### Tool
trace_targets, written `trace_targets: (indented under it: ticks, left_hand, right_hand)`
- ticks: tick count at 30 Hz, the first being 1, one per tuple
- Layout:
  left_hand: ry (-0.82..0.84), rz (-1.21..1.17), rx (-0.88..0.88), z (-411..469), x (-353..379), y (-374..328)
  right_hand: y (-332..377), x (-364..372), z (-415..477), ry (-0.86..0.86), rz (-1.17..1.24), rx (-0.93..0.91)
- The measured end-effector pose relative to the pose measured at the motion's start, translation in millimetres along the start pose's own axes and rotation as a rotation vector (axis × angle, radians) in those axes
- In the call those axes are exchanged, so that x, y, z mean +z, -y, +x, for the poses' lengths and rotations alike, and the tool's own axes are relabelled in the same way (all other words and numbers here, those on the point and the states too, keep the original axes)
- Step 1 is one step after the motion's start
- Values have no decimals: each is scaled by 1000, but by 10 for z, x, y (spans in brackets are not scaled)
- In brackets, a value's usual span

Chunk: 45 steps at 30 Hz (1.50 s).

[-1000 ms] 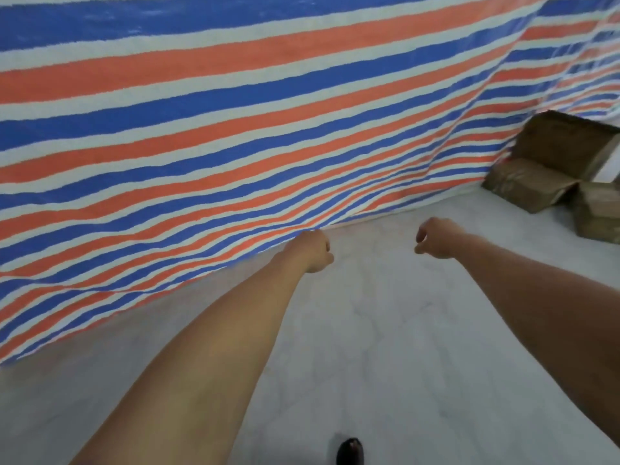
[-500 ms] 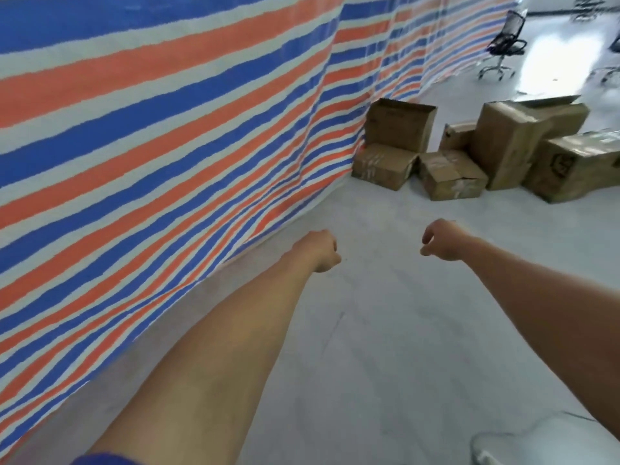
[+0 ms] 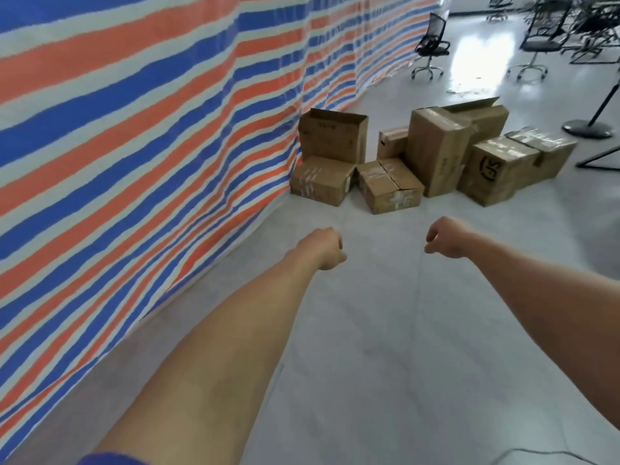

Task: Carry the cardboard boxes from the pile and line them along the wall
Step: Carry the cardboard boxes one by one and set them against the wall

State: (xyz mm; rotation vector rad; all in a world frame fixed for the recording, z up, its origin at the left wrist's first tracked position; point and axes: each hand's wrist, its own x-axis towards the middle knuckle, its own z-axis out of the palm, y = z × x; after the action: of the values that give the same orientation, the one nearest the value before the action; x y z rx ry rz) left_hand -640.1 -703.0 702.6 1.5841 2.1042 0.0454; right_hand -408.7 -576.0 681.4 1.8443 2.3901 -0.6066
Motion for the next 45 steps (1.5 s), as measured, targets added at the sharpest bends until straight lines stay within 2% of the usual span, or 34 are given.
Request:
trace_targets:
  ticks: [12,19,26,35,45]
  left_hand:
    - [61,71,75,2856,-356,-996]
    - [73,131,188,4404,-889,-2091]
    - [116,121,232,5849,-895,-3173]
    - [155,37,212,7485,-824,-4894]
    - [238,10,123,9489,-843,-5693]
  right_hand:
    - [-1034,-649,2367,19,77,132]
    - [-1752,-1446,3641,-19,149,230]
    - [-2871,-1942,4806,1,123,291]
    - [-4430,-2839,6504,31,174,313]
    - [-5402,-3206,8441,109,164,324]
